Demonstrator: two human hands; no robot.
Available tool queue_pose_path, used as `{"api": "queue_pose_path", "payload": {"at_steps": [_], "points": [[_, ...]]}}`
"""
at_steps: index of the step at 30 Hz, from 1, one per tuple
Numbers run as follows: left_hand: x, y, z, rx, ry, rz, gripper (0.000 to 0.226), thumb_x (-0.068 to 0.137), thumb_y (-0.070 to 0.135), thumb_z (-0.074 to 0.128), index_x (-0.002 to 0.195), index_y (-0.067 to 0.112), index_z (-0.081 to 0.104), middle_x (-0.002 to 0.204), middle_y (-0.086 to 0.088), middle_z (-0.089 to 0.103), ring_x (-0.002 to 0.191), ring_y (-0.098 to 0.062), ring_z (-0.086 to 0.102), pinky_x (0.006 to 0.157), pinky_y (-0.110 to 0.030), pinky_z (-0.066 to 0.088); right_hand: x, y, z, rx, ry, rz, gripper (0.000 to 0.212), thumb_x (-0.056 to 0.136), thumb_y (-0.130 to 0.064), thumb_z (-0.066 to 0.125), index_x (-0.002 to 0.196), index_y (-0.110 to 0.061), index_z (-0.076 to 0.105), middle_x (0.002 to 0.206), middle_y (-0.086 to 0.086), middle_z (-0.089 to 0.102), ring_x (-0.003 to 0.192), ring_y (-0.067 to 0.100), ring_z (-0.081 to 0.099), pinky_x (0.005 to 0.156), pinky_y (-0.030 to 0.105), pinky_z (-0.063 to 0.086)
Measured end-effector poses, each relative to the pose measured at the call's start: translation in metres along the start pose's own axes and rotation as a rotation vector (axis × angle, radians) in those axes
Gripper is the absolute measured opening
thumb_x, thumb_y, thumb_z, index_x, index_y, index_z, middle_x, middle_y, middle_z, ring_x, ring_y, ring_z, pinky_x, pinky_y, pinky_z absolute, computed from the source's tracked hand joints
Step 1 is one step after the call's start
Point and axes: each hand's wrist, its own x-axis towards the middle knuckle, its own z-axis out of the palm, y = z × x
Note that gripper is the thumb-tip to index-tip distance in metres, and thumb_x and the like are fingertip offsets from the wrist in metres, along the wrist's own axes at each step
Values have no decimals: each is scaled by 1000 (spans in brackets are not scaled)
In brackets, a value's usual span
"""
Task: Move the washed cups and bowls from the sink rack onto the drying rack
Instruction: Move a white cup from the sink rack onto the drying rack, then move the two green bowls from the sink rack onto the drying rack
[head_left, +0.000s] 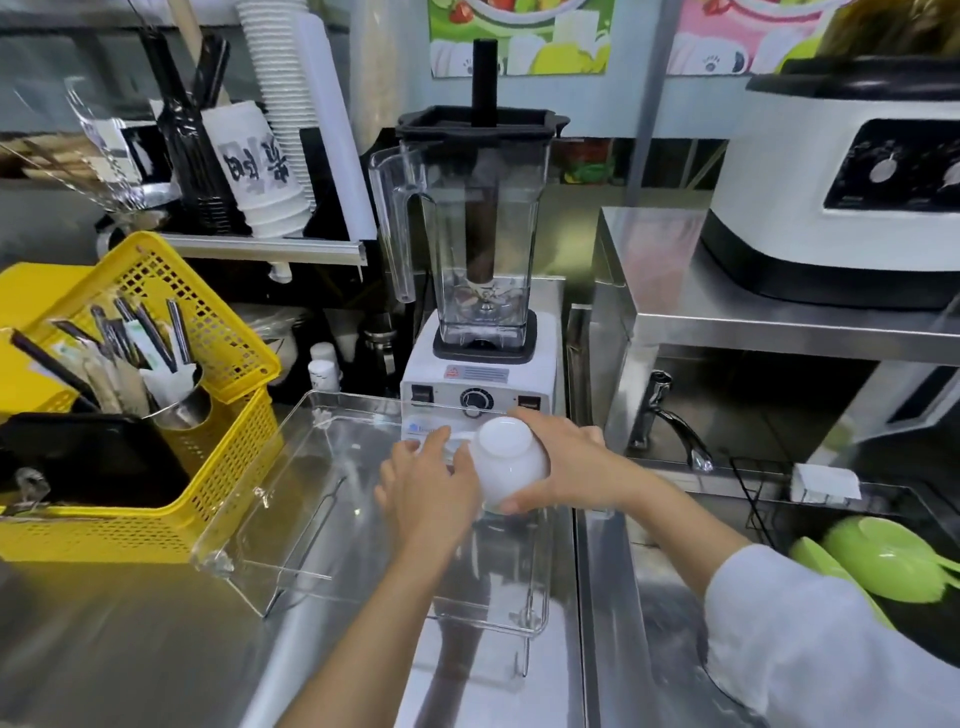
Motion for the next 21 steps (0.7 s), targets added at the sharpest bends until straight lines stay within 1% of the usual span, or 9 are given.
{"api": "queue_pose_path", "payload": {"at_steps": [2, 4, 7, 9, 13, 16, 17, 19, 21], "points": [[-3, 6, -3, -16, 53, 29, 43, 91, 30, 44, 134, 22, 46, 147, -9, 32, 133, -28, 28, 110, -41, 21, -7, 1, -3, -37, 46, -7, 96, 62, -54, 75, 138, -39, 20, 146, -5, 35, 136, 19, 26, 107, 36, 14], [-8, 16, -2, -27, 103, 89, 45, 90, 28, 47, 134, 19, 45, 149, -9, 31, 135, -28, 28, 111, -40, 21, -17, 0, -12, -6, 104, -11, 98, 65, -57, 71, 143, -34, 15, 152, -5, 28, 138, 17, 26, 112, 39, 20], [-19, 41, 4, -32, 135, 223, 48, 90, 31, 48, 135, 19, 43, 151, -6, 30, 139, -23, 25, 114, -40, 18, -38, 6, -29, 81, 178, -14, 93, 70, -53, 69, 144, -32, 17, 152, -6, 29, 134, 11, 33, 111, 35, 30], [-28, 59, 12, -54, 119, 325, 48, 90, 32, 49, 135, 18, 44, 151, -6, 30, 140, -22, 25, 114, -38, 18, -52, 19, -40, 100, 226, -2, 88, 72, -50, 69, 143, -32, 21, 149, -6, 33, 131, 9, 37, 107, 32, 34], [-52, 92, 42, -87, 39, 518, 50, 86, 39, 45, 130, 15, 51, 142, -6, 44, 133, -21, 36, 111, -35, 25, -84, 58, -58, 128, 302, 69, 82, 71, -49, 69, 140, -34, 27, 142, -5, 41, 123, 9, 43, 103, 30, 37], [-72, 115, 72, -92, -72, 613, 51, 83, 41, 43, 128, 17, 53, 136, -3, 50, 128, -19, 42, 108, -34, 31, -112, 90, -66, 179, 369, 130, 78, 70, -49, 70, 136, -30, 34, 134, -5, 46, 118, 9, 47, 104, 35, 40], [-78, 123, 85, -93, -113, 641, 51, 82, 40, 43, 126, 16, 54, 133, -3, 52, 126, -20, 45, 107, -34, 33, -122, 101, -69, 190, 389, 157, 75, 71, -45, 71, 136, -27, 36, 130, -6, 47, 118, 8, 47, 105, 35, 39], [-88, 135, 113, -66, -198, 666, 51, 82, 40, 42, 124, 16, 55, 130, -3, 54, 123, -20, 47, 105, -34, 36, -142, 126, -74, 201, 416, 230, 71, 75, -41, 68, 136, -24, 36, 132, -5, 46, 117, 9, 46, 104, 33, 38], [-95, 147, 143, -26, -286, 662, 50, 82, 41, 42, 124, 17, 54, 129, -2, 54, 121, -20, 47, 103, -35, 38, -160, 153, -77, 229, 451, 336, 68, 77, -40, 67, 136, -24, 36, 130, -5, 46, 108, 12, 50, 95, 28, 40]]}}
